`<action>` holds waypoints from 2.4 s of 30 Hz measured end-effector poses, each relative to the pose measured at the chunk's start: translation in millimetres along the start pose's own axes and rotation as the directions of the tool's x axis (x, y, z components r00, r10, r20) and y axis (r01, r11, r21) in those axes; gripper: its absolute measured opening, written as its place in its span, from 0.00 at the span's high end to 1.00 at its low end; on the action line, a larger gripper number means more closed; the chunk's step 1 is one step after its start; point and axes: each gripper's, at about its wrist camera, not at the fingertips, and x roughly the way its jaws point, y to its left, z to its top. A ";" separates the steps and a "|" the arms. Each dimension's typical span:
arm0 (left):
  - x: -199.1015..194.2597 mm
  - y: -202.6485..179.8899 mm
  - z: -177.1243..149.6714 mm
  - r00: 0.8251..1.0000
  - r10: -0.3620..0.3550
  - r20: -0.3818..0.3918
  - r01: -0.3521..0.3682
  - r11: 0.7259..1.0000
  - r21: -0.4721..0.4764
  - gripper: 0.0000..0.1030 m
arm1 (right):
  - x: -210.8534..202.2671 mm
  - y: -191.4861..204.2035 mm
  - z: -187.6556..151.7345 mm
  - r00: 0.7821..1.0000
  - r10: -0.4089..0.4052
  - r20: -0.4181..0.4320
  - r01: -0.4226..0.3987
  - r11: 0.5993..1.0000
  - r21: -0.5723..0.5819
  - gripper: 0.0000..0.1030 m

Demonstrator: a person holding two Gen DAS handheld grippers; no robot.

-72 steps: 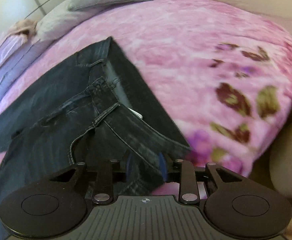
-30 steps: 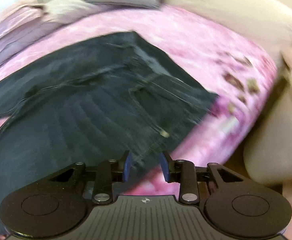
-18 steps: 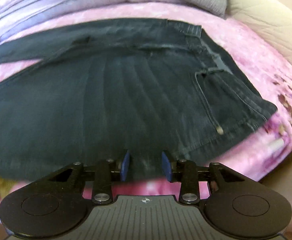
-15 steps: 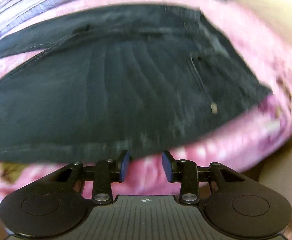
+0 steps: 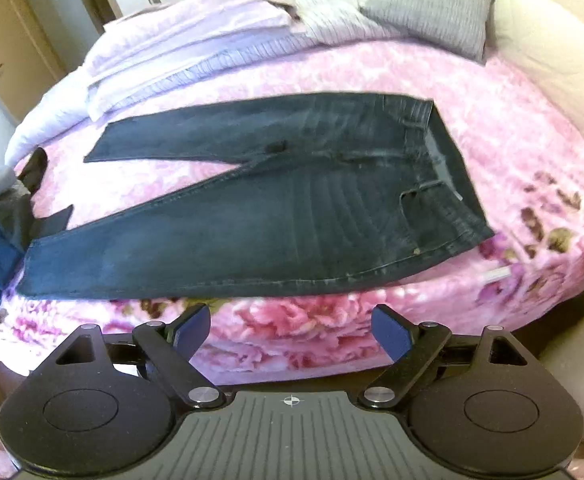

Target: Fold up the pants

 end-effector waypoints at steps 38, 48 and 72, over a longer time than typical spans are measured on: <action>-105.2 -40.1 -34.2 1.000 0.013 0.015 -0.014 0.998 0.057 0.33 | -82.0 45.5 -27.5 0.995 0.030 -0.091 -0.034 0.998 -0.047 0.18; -104.1 -47.1 -30.0 1.000 0.015 0.015 -0.016 0.998 0.066 0.33 | -79.2 44.3 -25.8 0.995 0.033 -0.095 -0.037 0.998 -0.047 0.18; -30.8 -24.9 68.2 0.999 -0.041 0.027 0.038 0.992 0.119 0.33 | -37.4 48.1 46.6 1.000 0.002 -0.007 -0.001 0.997 0.079 0.18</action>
